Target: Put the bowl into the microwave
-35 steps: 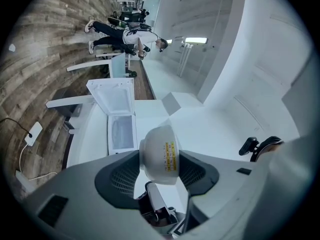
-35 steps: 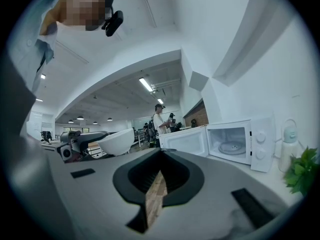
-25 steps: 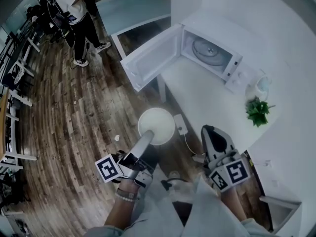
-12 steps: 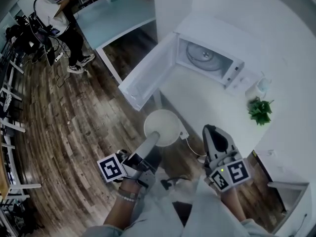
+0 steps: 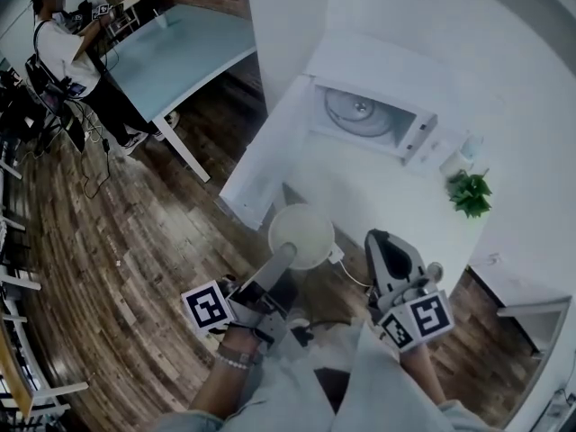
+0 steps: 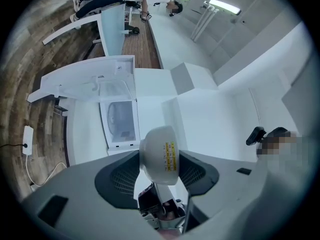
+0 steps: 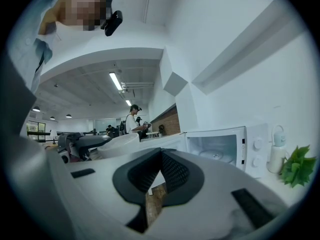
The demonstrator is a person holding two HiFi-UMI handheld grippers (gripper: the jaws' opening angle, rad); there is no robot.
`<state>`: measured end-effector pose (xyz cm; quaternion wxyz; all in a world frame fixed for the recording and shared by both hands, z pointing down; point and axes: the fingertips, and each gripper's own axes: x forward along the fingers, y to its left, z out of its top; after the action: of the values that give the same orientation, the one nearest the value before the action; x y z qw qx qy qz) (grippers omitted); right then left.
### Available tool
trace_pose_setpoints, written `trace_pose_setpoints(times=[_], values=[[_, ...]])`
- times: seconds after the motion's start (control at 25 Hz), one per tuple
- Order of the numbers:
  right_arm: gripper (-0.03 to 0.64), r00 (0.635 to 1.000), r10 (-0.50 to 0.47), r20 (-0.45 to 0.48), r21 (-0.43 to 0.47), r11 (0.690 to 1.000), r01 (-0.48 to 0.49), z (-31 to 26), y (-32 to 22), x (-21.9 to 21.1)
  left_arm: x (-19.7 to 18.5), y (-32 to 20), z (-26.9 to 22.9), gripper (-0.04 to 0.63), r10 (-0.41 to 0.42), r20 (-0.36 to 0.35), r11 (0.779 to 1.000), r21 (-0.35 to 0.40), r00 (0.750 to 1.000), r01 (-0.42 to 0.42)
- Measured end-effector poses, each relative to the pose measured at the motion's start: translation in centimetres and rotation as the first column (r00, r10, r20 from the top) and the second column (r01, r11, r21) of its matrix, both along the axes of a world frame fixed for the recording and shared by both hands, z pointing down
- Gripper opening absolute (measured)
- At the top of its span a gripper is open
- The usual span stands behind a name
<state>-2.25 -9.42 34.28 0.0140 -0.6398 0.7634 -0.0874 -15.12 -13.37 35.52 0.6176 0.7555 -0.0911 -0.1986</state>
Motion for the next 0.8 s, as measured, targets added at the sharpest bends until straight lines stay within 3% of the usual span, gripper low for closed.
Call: trace_pose_setpoints(times=[0.32,0.8], values=[[0.002,0.997,0.074,-0.012,-0.011,0.997,-0.074,0.7,0.0,-0.5,1.0,-1.0,0.7,0.219,0.110,-0.005,0.994,-0.007,0.994,-0.110],[0.002,0.991,0.132,-0.014,-0.023,0.991,-0.133,1.2,-0.3,2.1,4.2,-2.4,1.2,0.219,0.160,-0.004,0.987,-0.015,0.987,-0.160]])
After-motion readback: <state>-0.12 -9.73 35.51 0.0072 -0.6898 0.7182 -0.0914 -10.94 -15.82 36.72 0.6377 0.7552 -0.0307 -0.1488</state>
